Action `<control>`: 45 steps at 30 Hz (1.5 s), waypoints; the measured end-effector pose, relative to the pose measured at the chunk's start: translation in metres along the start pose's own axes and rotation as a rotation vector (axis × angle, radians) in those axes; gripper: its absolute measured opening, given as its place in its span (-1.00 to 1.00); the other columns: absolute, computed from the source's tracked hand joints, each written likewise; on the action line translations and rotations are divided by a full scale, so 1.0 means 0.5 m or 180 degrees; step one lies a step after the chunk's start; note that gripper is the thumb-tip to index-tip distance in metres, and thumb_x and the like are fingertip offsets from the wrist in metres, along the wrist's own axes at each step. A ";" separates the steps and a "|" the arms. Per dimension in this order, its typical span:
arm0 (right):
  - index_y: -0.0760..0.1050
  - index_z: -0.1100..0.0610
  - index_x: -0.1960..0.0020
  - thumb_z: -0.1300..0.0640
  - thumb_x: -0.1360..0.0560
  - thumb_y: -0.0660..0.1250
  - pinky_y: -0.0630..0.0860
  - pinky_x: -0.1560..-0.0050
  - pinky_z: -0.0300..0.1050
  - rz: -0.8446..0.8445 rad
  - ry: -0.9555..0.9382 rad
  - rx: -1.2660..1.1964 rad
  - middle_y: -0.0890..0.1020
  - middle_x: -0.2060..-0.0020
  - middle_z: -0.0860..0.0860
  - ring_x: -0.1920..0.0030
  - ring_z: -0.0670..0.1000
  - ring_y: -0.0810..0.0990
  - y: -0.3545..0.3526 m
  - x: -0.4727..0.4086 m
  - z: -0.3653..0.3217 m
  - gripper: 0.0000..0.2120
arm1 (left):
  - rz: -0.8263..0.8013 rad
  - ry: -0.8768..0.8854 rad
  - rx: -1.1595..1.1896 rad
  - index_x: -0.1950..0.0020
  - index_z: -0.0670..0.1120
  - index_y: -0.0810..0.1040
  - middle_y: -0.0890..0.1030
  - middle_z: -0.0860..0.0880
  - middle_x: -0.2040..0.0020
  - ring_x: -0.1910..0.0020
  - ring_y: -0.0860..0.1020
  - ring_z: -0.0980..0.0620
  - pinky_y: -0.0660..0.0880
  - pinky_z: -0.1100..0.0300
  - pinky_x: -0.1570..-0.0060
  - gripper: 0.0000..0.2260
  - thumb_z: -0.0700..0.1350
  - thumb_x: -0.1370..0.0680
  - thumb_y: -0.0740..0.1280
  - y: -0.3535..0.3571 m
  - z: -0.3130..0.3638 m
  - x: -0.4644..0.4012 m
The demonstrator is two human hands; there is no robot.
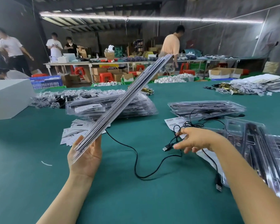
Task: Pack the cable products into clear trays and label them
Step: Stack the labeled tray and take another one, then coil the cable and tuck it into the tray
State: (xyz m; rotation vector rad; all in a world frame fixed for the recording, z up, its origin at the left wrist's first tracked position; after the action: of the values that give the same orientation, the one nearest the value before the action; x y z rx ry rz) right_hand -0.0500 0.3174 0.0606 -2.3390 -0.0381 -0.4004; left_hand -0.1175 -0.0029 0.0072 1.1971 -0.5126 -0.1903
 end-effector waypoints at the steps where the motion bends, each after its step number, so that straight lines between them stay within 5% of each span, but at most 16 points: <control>1: 0.43 -0.14 -0.03 -0.12 -0.32 0.53 0.48 0.34 -0.25 0.0042 -0.0119 -0.0227 0.67 0.11 0.05 0.22 -0.07 0.69 0.006 0.002 -0.009 -0.62 | -0.0113 0.0440 0.0489 -0.46 -0.28 0.29 0.38 -0.34 -0.39 -0.36 0.35 -0.36 0.55 -0.11 -0.11 -0.58 -0.14 -0.62 0.13 0.005 0.003 0.016; 3: 0.51 -0.16 -0.06 -0.17 -0.33 0.49 0.47 0.31 -0.25 -0.0010 -0.0258 -0.0648 0.67 0.09 0.03 0.26 -0.10 0.66 0.025 0.004 -0.028 -0.65 | -0.0416 0.0529 0.0810 -0.41 -0.27 0.38 0.52 -0.19 -0.31 -0.26 0.53 -0.12 0.61 0.06 0.01 -0.53 -0.20 -0.50 0.26 0.022 0.021 0.026; 8: 0.61 0.02 0.17 -0.04 -0.44 0.45 0.32 0.39 -0.29 -0.0683 -0.0777 -0.0555 0.54 0.36 -0.03 0.42 -0.13 0.42 0.109 0.022 -0.115 -0.87 | -0.0663 0.0808 0.0205 -0.31 -0.24 0.44 0.65 -0.21 -0.08 0.04 0.67 -0.11 0.63 0.07 0.19 -0.57 -0.17 -0.46 0.31 0.089 -0.023 0.049; 12: 0.58 0.08 0.21 0.13 -0.49 0.41 0.29 0.41 -0.29 -0.1087 -0.1397 -0.0466 0.53 0.43 -0.09 0.44 -0.12 0.41 0.117 0.080 -0.191 -0.89 | -0.0777 0.0924 -0.0985 -0.30 -0.19 0.42 0.59 -0.21 -0.20 -0.13 0.60 -0.11 0.53 -0.07 -0.10 -0.61 -0.01 -0.54 0.21 0.123 -0.055 0.050; 16: 0.61 0.09 0.22 0.16 -0.47 0.39 0.30 0.41 -0.34 -0.1137 -0.1840 -0.0769 0.54 0.42 -0.06 0.43 -0.12 0.40 0.064 0.144 -0.232 -0.90 | -0.0623 0.0943 -0.1221 -0.35 -0.21 0.38 0.48 -0.17 -0.34 -0.28 0.49 -0.12 0.40 -0.11 -0.29 -0.49 -0.01 -0.46 0.30 0.119 -0.083 0.039; 20: 0.64 0.08 0.26 0.07 -0.36 0.50 0.28 0.44 -0.38 -0.1167 -0.2195 -0.1454 0.56 0.43 -0.04 0.47 -0.14 0.39 0.017 0.187 -0.249 -0.90 | -0.0427 0.0990 -0.1232 -0.36 -0.08 0.35 0.48 -0.11 -0.36 -0.26 0.52 -0.14 0.22 -0.23 -0.40 -0.53 -0.04 -0.48 0.33 0.100 -0.106 0.028; 22: 0.64 0.10 0.24 -0.07 -0.27 0.56 0.27 0.42 -0.34 -0.1113 -0.2311 -0.1693 0.55 0.41 0.00 0.44 -0.11 0.39 0.004 0.195 -0.252 -0.75 | -0.0433 0.0988 -0.1464 -0.25 -0.02 0.39 0.47 -0.08 -0.35 -0.18 0.58 -0.08 0.35 -0.15 -0.34 -0.64 -0.03 -0.47 0.33 0.100 -0.119 0.028; 24: 0.64 0.12 0.24 -0.07 -0.25 0.57 0.29 0.44 -0.34 -0.1029 -0.2393 -0.2008 0.53 0.40 0.03 0.44 -0.10 0.39 -0.005 0.199 -0.256 -0.72 | -0.0391 0.0891 -0.2052 -0.22 -0.03 0.37 0.50 -0.11 -0.28 -0.07 0.64 -0.04 0.59 -0.01 -0.03 -0.69 0.00 -0.51 0.31 0.096 -0.142 0.026; 28: 0.62 0.17 0.20 0.05 -0.34 0.46 0.23 0.45 -0.31 -0.0727 -0.2313 -0.2415 0.53 0.38 0.05 0.51 -0.12 0.36 -0.011 0.196 -0.267 -0.82 | -0.0433 0.0430 -0.3335 -0.13 -0.09 0.38 0.58 -0.15 -0.19 -0.15 0.58 -0.14 0.49 -0.09 -0.22 -0.74 0.07 -0.59 0.26 0.080 -0.206 0.034; 30: 0.59 0.21 0.16 0.11 -0.36 0.41 0.24 0.49 -0.34 -0.0506 -0.2068 -0.2671 0.56 0.37 0.03 0.52 -0.12 0.35 -0.011 0.183 -0.263 -0.83 | -0.0416 0.0554 -0.4307 -0.01 -0.19 0.44 0.58 -0.15 0.02 0.04 0.58 -0.05 0.52 0.11 -0.14 -0.62 0.14 -0.54 0.29 0.080 -0.210 0.035; 33: 0.58 0.21 0.13 0.11 -0.32 0.42 0.26 0.54 -0.34 -0.0235 -0.1704 -0.2970 0.58 0.33 0.02 0.52 -0.12 0.37 -0.004 0.163 -0.254 -0.80 | -0.0170 0.0947 -0.5699 0.31 -0.13 0.37 0.41 -0.16 0.34 0.33 0.44 -0.01 0.51 0.07 0.11 -0.47 0.36 -0.38 0.32 0.090 -0.181 0.038; 36: 0.62 0.16 0.22 0.11 -0.32 0.43 0.31 0.54 -0.34 -0.0079 -0.1436 -0.3036 0.56 0.32 0.03 0.51 -0.12 0.42 0.007 0.148 -0.247 -0.88 | 0.0257 0.0981 -0.6475 0.46 -0.10 0.35 0.61 -0.13 0.39 0.39 0.50 -0.01 0.52 0.12 0.22 -0.41 0.43 -0.36 0.29 0.095 -0.138 0.039; 41: 0.60 0.23 0.08 0.13 -0.32 0.44 0.46 0.54 -0.32 -0.0124 -0.1162 -0.3180 0.57 0.39 0.03 0.47 -0.07 0.57 0.040 0.130 -0.243 -0.76 | 0.0492 0.0255 -0.5514 0.12 -0.24 0.59 0.70 -0.10 0.24 0.27 0.67 0.03 0.59 0.24 0.26 -0.59 0.14 -0.50 0.37 0.087 -0.039 0.060; 45: 0.57 0.24 0.06 0.19 -0.42 0.43 0.51 0.50 -0.30 -0.0138 -0.0984 -0.3268 0.59 0.41 0.03 0.42 -0.04 0.63 0.088 0.111 -0.244 -0.85 | 0.0673 0.1289 -0.5108 0.08 -0.19 0.58 0.70 -0.10 0.14 0.20 0.63 0.02 0.53 0.18 0.17 -0.79 -0.08 -0.61 0.25 0.145 0.044 0.101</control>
State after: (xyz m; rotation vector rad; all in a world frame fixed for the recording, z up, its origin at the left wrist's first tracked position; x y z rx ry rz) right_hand -0.0247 0.1966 0.1289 -3.4020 -0.0353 -0.0512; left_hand -0.0931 -0.0153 0.0941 -0.3958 -0.0140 -0.1105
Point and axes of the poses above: each hand's wrist, its own x-axis away from the middle knuckle, its own y-axis out of the palm, z = x × y, the point moved 6 cm from there along -x, towards the middle knuckle
